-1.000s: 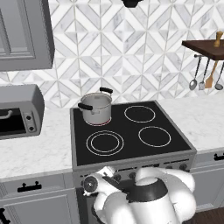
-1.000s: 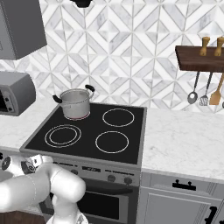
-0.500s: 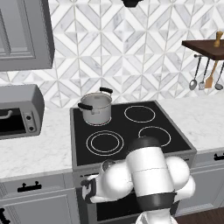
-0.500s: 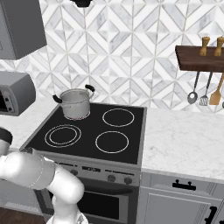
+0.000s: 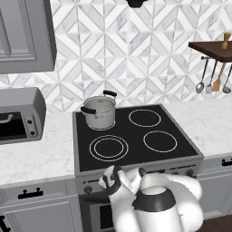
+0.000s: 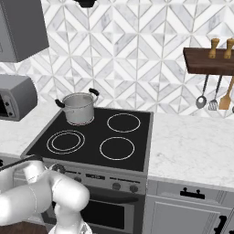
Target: Turn off the rear left burner of the stove.
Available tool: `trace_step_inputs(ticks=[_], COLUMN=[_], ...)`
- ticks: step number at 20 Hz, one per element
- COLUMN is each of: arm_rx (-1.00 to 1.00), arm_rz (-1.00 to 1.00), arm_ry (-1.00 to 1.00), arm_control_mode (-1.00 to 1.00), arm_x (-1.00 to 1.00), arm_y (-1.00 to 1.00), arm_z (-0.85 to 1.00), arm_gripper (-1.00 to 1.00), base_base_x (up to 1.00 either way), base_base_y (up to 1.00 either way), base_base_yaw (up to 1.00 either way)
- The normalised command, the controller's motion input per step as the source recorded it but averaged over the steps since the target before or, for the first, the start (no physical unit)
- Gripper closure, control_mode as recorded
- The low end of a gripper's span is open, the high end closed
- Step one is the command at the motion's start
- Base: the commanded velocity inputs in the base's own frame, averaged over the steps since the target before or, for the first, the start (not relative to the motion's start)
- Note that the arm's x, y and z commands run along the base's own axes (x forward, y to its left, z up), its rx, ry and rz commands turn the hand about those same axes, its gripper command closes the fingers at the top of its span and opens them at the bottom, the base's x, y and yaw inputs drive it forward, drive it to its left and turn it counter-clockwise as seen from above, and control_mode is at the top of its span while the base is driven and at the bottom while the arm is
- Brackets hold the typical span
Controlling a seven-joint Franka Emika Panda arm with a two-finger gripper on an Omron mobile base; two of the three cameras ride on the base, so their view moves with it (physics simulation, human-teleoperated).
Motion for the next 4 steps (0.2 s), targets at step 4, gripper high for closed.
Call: trace_step_inputs(ticks=[4], arm_rx=[0.0], arm_rz=[0.0], arm_ry=[0.0], arm_control_mode=[-1.0], arm_x=[0.0], arm_y=[0.0], arm_z=[0.0], arm_gripper=[1.0], base_base_x=[0.0], base_base_y=[0.0], base_base_yaw=[0.0])
